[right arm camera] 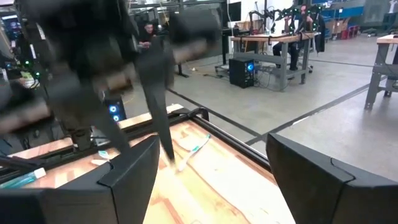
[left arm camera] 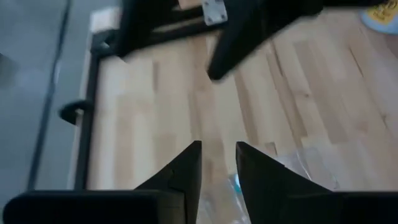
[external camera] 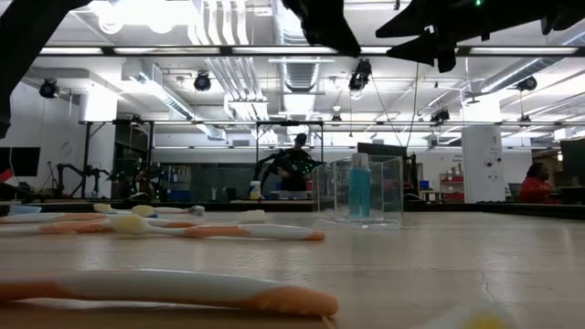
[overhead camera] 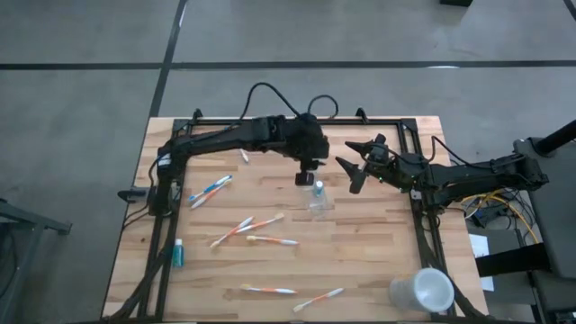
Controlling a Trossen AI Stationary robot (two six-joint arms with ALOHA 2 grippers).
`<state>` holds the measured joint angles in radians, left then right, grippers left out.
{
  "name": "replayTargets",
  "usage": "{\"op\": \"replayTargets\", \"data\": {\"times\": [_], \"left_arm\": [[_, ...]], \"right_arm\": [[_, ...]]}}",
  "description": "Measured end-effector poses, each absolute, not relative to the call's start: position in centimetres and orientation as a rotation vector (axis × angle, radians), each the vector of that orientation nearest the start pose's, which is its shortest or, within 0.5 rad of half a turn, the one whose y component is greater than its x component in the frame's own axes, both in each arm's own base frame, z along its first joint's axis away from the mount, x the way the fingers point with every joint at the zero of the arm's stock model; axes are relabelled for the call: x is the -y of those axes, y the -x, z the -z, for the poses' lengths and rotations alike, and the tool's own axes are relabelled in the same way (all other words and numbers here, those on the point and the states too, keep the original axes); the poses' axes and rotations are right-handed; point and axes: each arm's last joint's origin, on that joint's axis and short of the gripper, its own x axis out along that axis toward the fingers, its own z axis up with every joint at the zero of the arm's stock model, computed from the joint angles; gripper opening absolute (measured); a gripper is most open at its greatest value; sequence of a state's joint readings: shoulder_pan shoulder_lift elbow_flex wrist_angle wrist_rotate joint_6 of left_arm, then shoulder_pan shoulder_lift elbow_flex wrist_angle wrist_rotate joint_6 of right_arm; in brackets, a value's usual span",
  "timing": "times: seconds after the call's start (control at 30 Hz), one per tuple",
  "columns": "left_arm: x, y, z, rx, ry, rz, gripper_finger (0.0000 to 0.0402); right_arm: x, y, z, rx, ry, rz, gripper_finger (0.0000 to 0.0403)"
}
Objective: Pick & Place toothbrushing station
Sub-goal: Put the orange toothbrush into transparent organizer
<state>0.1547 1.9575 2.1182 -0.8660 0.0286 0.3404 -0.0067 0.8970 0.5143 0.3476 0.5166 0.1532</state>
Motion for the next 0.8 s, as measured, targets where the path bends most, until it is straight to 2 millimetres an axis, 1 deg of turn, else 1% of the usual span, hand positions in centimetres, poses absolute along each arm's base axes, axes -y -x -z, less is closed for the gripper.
{"op": "replayTargets", "data": {"times": [0.2, 0.33, 0.47, 0.6, 0.8], "left_arm": [[-6.3, -40.4, -43.0, -0.644, -0.28, -0.041, 0.0097], [-6.0, -39.0, -45.1, -0.595, -0.261, -0.056, 0.0096], [-5.7, -37.3, -46.2, -0.562, -0.246, -0.065, 0.0096], [-5.4, -35.5, -47.3, -0.535, -0.213, -0.077, 0.0096], [-4.7, -33.7, -48.2, -0.469, -0.194, -0.074, 0.0096]], "right_arm": [[1.6, -19.7, -26.8, -0.012, -0.136, 0.526, 0.0291], [1.6, -19.7, -26.5, -0.035, -0.132, 0.527, 0.0296], [1.5, -19.8, -26.3, -0.061, -0.13, 0.491, 0.0296], [1.3, -19.9, -26.2, -0.075, -0.134, 0.41, 0.0291], [1.0, -20.0, -26.5, -0.125, -0.131, 0.338, 0.0285]]}}
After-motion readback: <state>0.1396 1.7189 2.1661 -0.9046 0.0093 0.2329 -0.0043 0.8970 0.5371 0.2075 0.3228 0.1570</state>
